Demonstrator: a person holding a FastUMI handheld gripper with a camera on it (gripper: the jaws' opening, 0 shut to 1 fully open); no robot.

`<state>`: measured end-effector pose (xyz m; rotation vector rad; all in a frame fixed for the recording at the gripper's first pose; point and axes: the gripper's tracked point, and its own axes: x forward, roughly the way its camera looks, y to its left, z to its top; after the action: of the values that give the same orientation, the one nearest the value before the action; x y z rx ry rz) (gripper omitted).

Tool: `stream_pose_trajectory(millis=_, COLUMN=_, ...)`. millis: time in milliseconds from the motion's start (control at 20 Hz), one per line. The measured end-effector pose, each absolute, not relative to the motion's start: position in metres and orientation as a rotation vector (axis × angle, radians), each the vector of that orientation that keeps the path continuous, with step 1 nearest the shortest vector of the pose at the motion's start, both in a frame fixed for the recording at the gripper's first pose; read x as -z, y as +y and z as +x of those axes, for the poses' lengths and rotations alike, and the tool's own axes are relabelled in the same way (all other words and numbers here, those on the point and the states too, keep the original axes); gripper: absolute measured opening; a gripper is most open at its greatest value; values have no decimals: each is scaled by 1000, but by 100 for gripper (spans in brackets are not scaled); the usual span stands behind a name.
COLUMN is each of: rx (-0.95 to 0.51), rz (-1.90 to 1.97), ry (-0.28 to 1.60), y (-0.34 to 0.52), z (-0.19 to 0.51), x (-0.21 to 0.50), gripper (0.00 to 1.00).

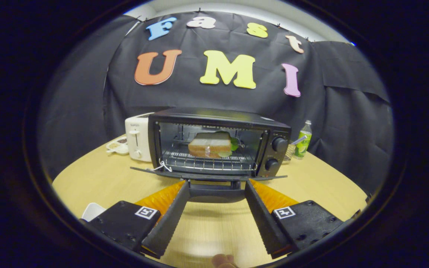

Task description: Open the toaster oven, put the food inside, and close the toaster oven door.

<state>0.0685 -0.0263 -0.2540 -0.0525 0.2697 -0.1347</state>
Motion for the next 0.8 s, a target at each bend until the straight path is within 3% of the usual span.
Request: stream_pose_trajectory(millis=800, rx=74, rz=-39, ry=96, y=-14, z=60, x=164, gripper=100)
